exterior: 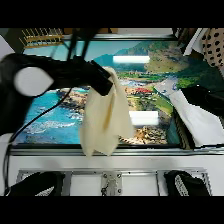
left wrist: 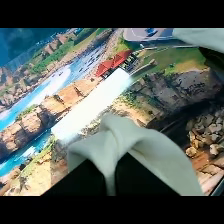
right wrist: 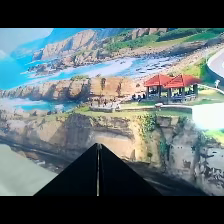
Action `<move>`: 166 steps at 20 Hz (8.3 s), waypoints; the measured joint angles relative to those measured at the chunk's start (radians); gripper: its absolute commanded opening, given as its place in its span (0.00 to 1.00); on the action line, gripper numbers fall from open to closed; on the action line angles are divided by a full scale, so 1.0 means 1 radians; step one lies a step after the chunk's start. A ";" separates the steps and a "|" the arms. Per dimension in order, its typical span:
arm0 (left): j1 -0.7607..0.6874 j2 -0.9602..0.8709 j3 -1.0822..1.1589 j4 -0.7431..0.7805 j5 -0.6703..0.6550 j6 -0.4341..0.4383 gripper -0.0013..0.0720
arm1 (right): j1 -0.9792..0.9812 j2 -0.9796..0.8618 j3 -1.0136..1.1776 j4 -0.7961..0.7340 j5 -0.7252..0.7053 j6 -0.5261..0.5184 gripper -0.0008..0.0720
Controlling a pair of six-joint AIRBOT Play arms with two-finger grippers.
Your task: Fold the clothes and pants, and hang the long-sleeved shirts on hangers.
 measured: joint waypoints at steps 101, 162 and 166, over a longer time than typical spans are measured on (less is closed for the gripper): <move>0.980 -0.088 -0.291 -0.370 -0.126 -0.095 0.95 | 0.332 -0.653 0.589 -0.499 -0.049 0.081 0.62; 1.015 0.784 -0.124 -0.368 -0.007 -0.205 0.03 | 0.064 0.076 0.510 -0.317 -0.112 0.187 0.02; 1.018 0.798 -0.023 -0.373 -0.002 -0.214 0.03 | 0.058 0.136 0.533 -0.323 -0.125 0.180 0.02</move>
